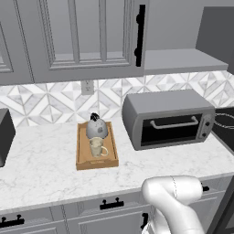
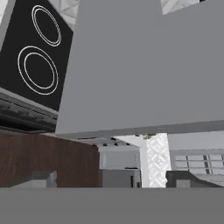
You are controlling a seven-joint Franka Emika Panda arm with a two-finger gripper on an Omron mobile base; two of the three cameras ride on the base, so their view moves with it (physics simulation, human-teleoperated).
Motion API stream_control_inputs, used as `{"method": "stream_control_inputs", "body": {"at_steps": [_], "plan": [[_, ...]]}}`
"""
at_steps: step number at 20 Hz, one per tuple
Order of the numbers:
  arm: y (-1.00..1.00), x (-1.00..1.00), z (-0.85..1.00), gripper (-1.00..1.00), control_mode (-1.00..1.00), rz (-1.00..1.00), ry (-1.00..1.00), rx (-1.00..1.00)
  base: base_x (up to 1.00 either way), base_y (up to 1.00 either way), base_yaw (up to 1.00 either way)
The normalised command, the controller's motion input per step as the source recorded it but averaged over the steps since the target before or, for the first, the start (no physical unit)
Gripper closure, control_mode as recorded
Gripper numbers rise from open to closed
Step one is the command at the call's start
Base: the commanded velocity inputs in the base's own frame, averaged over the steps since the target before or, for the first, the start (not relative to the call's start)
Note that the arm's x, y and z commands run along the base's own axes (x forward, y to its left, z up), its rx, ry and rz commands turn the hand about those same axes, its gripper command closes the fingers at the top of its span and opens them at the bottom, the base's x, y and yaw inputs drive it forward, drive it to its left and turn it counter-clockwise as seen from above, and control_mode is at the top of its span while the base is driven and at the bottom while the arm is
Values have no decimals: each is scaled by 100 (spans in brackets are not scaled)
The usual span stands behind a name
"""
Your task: Pick the kettle from the counter and place it on the tray. Then pick the mug from the cabinet and place it on the tray. Then close the cabinet doors.
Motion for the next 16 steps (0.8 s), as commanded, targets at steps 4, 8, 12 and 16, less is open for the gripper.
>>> {"method": "stream_control_inputs", "body": {"at_steps": [4, 8, 12, 16], "plan": [[-45, 8, 0, -100, -100, 8, 33, -1, 0, 0, 0], [-50, 0, 0, -100, -100, 27, 23, 0, 0, 0, 0], [-49, 0, 0, -100, -100, 38, 16, 0, 0, 0, 0], [-36, 4, 0, -100, -100, 43, 5, 0, 0, 0, 0]]}}
